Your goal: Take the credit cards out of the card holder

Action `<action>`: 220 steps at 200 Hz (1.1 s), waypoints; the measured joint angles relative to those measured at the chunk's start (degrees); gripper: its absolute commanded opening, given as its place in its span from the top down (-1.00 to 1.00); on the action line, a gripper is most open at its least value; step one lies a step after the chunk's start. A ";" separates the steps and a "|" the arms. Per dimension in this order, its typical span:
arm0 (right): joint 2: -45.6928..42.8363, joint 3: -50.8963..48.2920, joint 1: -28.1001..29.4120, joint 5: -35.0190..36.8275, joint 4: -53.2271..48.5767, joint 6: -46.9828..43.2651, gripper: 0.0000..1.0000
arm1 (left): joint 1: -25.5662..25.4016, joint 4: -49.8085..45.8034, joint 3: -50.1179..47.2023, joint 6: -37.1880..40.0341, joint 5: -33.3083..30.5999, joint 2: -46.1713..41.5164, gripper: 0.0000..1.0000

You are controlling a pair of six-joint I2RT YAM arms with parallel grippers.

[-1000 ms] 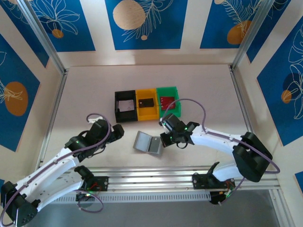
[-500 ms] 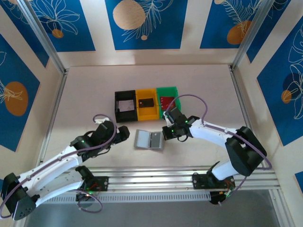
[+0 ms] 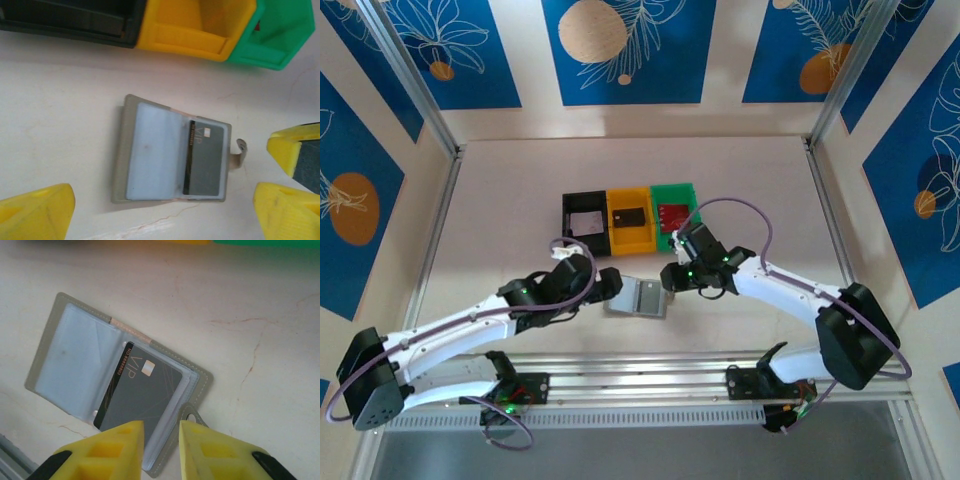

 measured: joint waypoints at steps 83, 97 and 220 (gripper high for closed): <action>-0.48 -4.44 1.33 -7.58 7.69 12.87 1.00 | -1.27 6.38 2.64 -0.87 2.91 9.31 -0.74; 0.61 -5.38 1.14 -8.37 9.49 14.51 1.00 | -1.29 8.07 2.64 -1.29 3.96 10.60 -0.69; 6.05 -9.77 -0.50 -12.11 19.52 21.31 1.00 | -0.31 20.31 2.54 9.57 14.95 16.04 -0.41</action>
